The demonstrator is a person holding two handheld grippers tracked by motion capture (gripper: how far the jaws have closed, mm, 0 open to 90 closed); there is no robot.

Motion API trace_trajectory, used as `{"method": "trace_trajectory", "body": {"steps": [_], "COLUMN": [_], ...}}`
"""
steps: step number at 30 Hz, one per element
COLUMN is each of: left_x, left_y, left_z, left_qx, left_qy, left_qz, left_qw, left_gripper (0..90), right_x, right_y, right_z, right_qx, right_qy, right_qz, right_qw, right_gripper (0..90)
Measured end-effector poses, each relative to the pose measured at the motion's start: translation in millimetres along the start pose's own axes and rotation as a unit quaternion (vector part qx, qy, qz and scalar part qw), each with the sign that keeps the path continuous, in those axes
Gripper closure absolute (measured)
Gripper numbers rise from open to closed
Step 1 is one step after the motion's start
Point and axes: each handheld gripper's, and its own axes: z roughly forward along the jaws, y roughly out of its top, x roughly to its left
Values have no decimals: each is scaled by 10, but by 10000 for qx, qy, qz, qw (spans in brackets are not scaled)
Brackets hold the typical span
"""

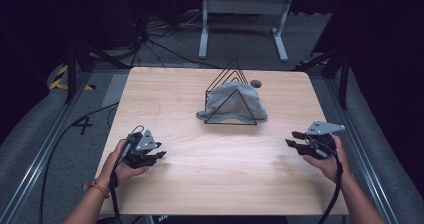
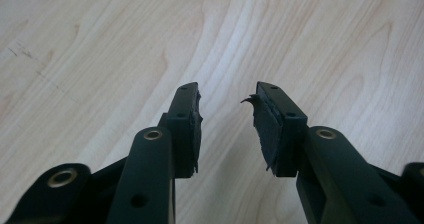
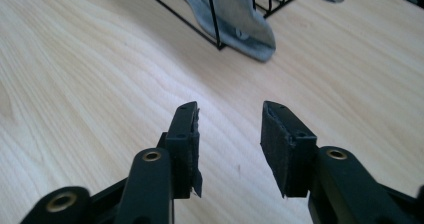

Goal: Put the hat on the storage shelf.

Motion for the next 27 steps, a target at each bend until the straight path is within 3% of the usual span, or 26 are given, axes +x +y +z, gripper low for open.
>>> {"method": "trace_trajectory", "body": {"steps": [7,11,13,15,20,24,27], "left_x": [-52,-84,-94,-106,-95,-84,-84], "left_y": [-179,-295,-351,-410,-517,-556,-556], "left_z": [-1,22,18,20,12,25,26], "left_qx": [7,-16,11,-86,-273,-333,-342], "left_qy": [37,-49,-94,-142,-211,-246,-220], "left_qz": [-103,-268,-311,-437,-703,-927,-924], "left_qw": [9999,9996,9995,9989,9969,9948,9949], "left_gripper": [476,377,346,307,241,187,186], "right_x": [42,51,41,36,11,17,17], "right_y": [-265,-417,-529,-630,-823,-904,-908], "right_z": [-26,-47,-49,-43,-49,-63,-63], "right_qx": [162,194,171,215,199,66,91], "right_qy": [-89,-103,0,-28,125,28,-33], "right_qz": [24,113,227,328,653,755,779], "right_qw": [9998,9997,9996,9992,9976,9971,9969], "right_gripper": [481,424,400,339,293,261,242]}}
